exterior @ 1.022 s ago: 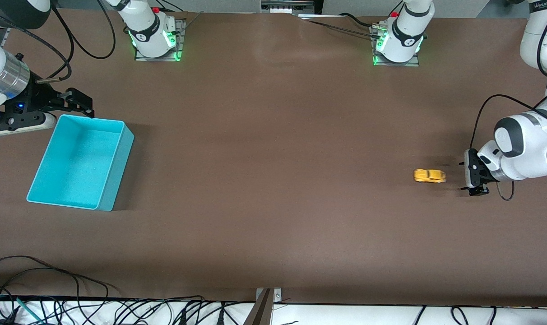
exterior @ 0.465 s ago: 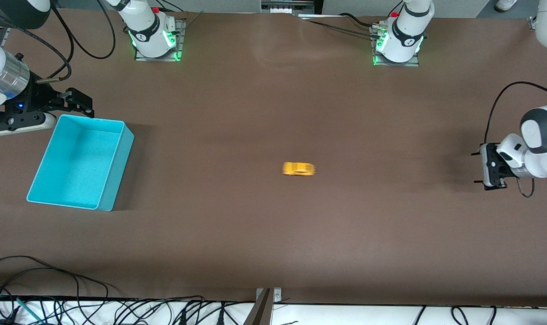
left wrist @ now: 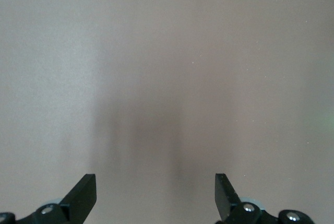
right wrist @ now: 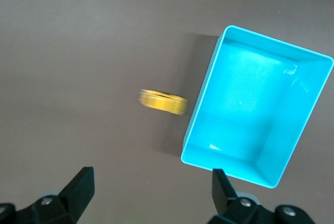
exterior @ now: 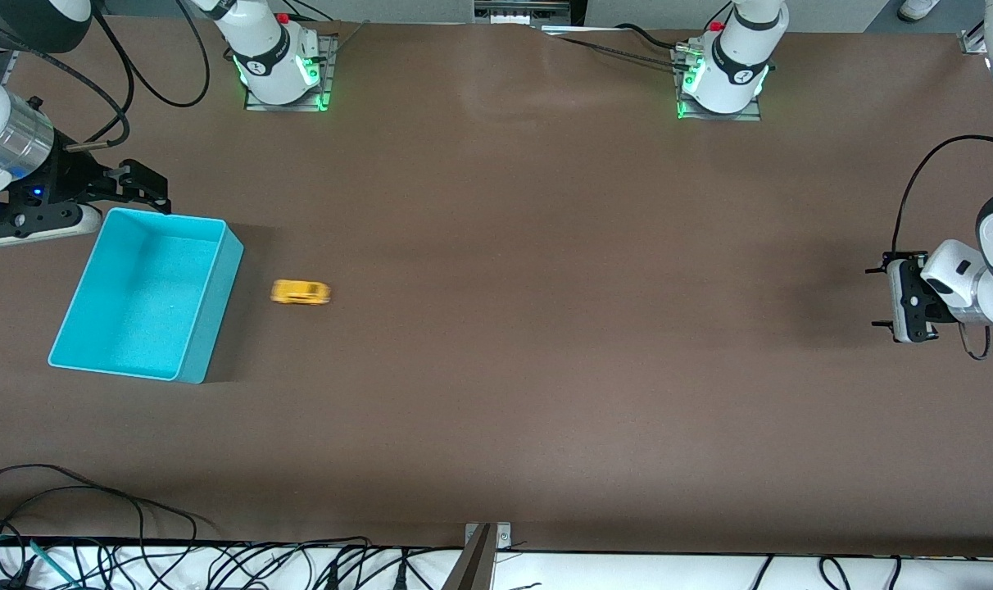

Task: Wind up and store yellow beetle car
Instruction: 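Reach the right gripper to the car while the left gripper withdraws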

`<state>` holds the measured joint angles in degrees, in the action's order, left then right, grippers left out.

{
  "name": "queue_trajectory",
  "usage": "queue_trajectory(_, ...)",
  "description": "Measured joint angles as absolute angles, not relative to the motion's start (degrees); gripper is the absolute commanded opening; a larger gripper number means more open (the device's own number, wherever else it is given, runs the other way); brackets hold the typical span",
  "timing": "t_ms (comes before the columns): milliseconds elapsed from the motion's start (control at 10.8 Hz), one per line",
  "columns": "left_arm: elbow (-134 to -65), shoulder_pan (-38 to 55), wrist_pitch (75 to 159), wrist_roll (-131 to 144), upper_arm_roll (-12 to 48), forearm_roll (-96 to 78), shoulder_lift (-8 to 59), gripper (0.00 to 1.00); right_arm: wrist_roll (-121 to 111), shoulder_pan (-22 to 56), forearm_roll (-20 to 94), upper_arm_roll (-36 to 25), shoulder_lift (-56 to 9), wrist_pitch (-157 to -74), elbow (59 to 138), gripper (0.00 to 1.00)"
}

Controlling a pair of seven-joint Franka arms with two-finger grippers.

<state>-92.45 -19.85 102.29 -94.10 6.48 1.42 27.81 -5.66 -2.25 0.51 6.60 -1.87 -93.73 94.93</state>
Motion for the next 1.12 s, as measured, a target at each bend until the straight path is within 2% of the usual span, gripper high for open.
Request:
queue_trajectory(372,-90.8,-18.4,97.6,-88.9,6.6,1.4,26.9,1.00,-5.7,-2.2,0.5,6.7,-1.9,-93.7,94.9,1.00)
queue_trajectory(651,-90.2,-17.1,92.9,-80.6,7.1,1.4,23.5,1.00,-5.7,-1.6,0.5,6.8,-1.9,-93.8,94.9,1.00)
queue_trajectory(929,-87.7,-16.7,84.7,-65.8,12.3,1.4,19.6,1.00,-7.8,-1.2,0.6,6.8,-4.6,-96.0,94.9,1.00)
queue_trajectory(1115,-84.0,-16.1,79.4,-54.0,17.1,1.4,18.6,1.00,-13.6,-0.6,0.7,6.8,-9.4,-100.8,95.1,1.00)
